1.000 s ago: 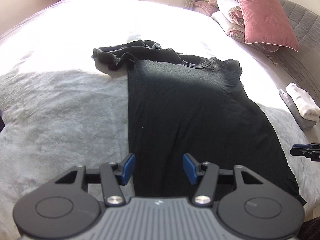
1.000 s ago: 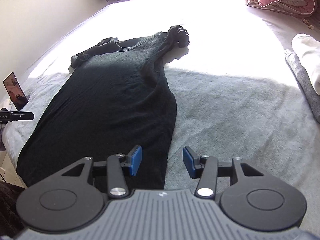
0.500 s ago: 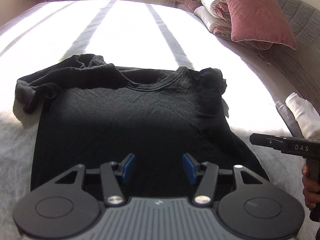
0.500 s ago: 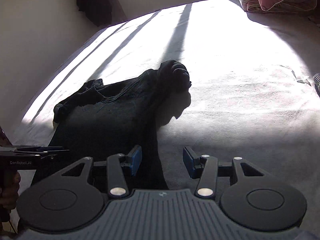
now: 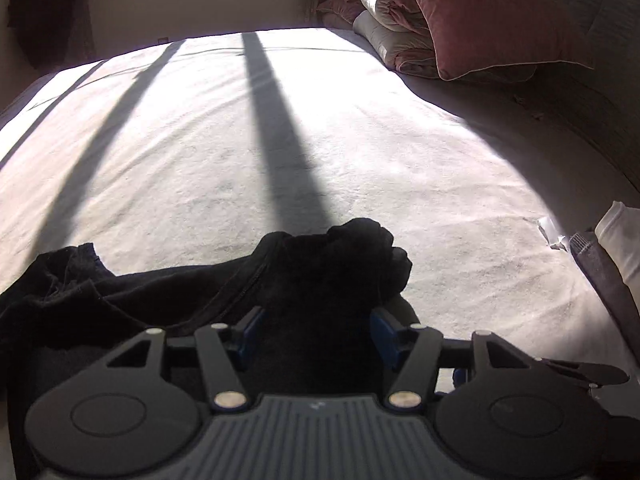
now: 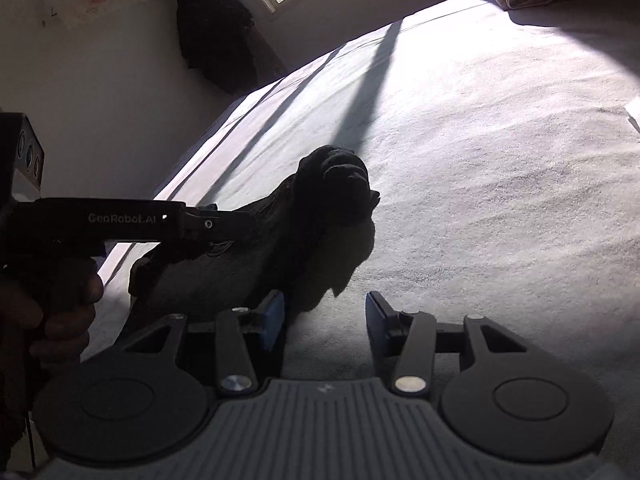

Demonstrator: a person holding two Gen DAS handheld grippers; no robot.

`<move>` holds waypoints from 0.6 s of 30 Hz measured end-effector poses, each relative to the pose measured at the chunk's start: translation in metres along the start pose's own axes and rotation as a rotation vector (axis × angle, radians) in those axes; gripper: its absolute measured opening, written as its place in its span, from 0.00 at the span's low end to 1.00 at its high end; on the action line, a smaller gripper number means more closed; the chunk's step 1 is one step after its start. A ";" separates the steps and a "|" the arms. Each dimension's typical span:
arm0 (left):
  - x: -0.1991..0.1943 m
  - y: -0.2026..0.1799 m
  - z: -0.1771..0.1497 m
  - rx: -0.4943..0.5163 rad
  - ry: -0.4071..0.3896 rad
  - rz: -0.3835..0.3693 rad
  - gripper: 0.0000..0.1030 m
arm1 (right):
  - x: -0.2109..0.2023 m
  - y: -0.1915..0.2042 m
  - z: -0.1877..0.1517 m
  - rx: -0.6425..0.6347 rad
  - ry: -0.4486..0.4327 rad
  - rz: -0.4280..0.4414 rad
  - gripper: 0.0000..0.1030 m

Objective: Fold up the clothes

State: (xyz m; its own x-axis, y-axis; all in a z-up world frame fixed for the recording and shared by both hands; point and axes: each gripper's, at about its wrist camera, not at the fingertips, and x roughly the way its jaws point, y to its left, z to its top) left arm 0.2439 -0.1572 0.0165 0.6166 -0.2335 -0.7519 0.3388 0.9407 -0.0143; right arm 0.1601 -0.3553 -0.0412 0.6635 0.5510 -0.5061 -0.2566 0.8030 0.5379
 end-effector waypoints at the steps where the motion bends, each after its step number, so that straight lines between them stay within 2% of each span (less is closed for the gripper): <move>1: 0.006 -0.008 0.006 0.020 -0.004 0.009 0.57 | 0.001 -0.003 -0.001 -0.002 0.008 0.021 0.48; 7: 0.033 -0.051 0.013 0.231 -0.030 0.160 0.56 | 0.005 -0.012 0.001 0.042 0.021 0.107 0.50; 8: 0.036 -0.055 0.012 0.254 -0.038 0.184 0.49 | 0.005 -0.012 0.001 0.042 0.021 0.109 0.50; 9: 0.037 -0.056 0.011 0.271 -0.047 0.206 0.32 | 0.005 -0.012 0.001 0.041 0.022 0.109 0.50; 11: 0.036 -0.049 0.011 0.246 -0.053 0.211 0.14 | 0.005 -0.012 0.002 0.039 0.022 0.107 0.50; 12: 0.035 -0.045 0.012 0.229 -0.056 0.211 0.11 | 0.005 -0.011 0.001 0.037 0.021 0.104 0.50; 18: 0.017 0.012 0.009 -0.018 -0.066 0.152 0.07 | 0.004 0.000 0.000 0.013 0.031 0.112 0.50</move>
State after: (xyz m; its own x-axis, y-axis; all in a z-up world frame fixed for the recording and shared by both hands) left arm 0.2646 -0.1519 0.0098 0.7055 -0.1034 -0.7011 0.2258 0.9705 0.0841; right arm 0.1632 -0.3528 -0.0433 0.6089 0.6439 -0.4634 -0.3187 0.7335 0.6004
